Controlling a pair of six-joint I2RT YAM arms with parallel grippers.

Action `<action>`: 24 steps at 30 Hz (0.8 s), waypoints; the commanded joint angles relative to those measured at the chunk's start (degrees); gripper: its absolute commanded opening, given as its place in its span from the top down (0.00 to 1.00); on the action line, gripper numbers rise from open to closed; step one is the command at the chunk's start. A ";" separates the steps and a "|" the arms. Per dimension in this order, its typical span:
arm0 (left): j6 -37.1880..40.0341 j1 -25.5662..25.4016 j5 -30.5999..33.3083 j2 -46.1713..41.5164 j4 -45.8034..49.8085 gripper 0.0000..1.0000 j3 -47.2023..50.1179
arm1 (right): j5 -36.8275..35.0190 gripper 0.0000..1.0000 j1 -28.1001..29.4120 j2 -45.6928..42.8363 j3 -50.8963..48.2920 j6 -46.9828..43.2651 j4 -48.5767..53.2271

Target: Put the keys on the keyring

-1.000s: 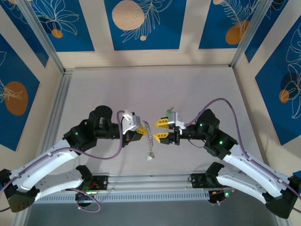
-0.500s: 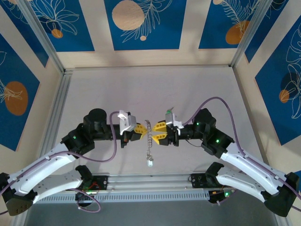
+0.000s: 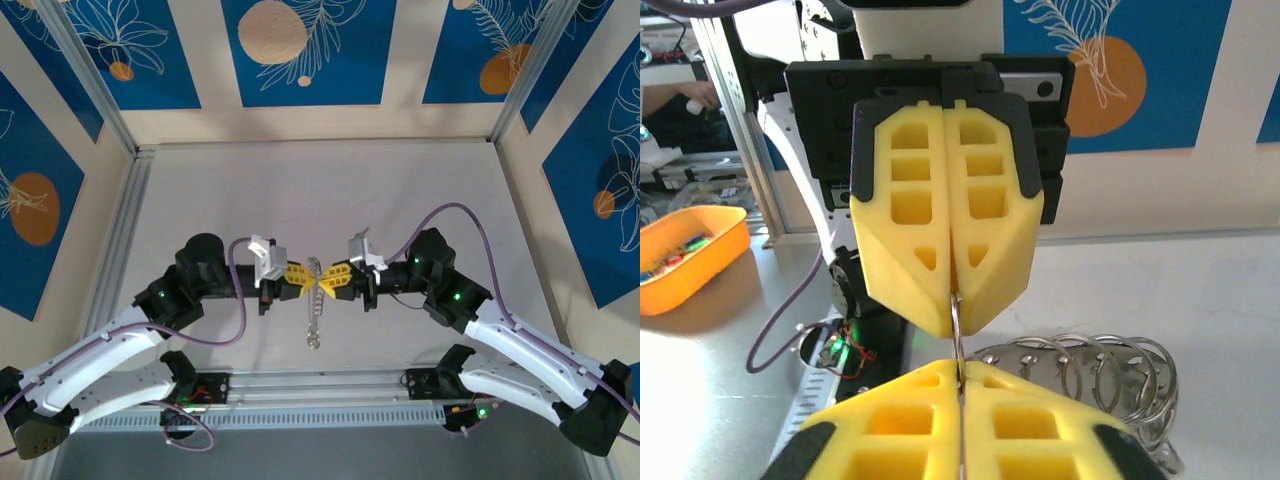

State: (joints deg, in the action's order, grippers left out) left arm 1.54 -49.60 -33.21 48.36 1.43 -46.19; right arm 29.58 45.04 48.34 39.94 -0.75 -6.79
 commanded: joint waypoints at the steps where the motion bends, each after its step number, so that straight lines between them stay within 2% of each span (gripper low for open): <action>1: -0.84 0.42 -1.78 -0.94 -4.48 1.00 0.15 | -1.13 1.00 0.28 -0.29 0.57 -0.51 0.51; 5: 0.74 0.39 0.26 -0.51 -0.43 1.00 -1.00 | -6.15 1.00 0.17 -1.75 2.02 -0.60 3.19; 8: 3.33 0.39 3.90 0.07 5.65 1.00 -2.83 | -12.54 1.00 1.07 -1.05 7.17 -2.59 11.49; 12: 5.84 0.32 7.98 -0.50 10.52 0.73 -4.23 | -22.16 1.00 4.07 1.54 16.06 -7.86 25.68; 15: 6.67 0.38 9.45 -0.97 11.57 0.59 -4.77 | -26.20 1.00 5.94 3.58 21.43 -9.32 33.14; 16: 6.96 0.38 9.71 -1.03 11.86 0.57 -4.93 | -27.17 1.00 6.51 4.31 22.89 -9.85 35.43; 21: 7.98 0.37 9.17 -1.14 14.41 0.57 -7.00 | -28.93 1.00 9.96 7.46 27.20 -12.98 42.30; 24: 8.21 0.37 8.45 -2.48 15.00 0.61 -7.91 | -28.71 1.00 11.99 9.15 28.45 -14.70 44.59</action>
State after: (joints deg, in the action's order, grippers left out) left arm 8.14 -49.52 -24.34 47.72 14.68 -51.55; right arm 2.39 55.64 56.49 66.13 -12.36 32.42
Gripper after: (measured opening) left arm 0.399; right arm 0.049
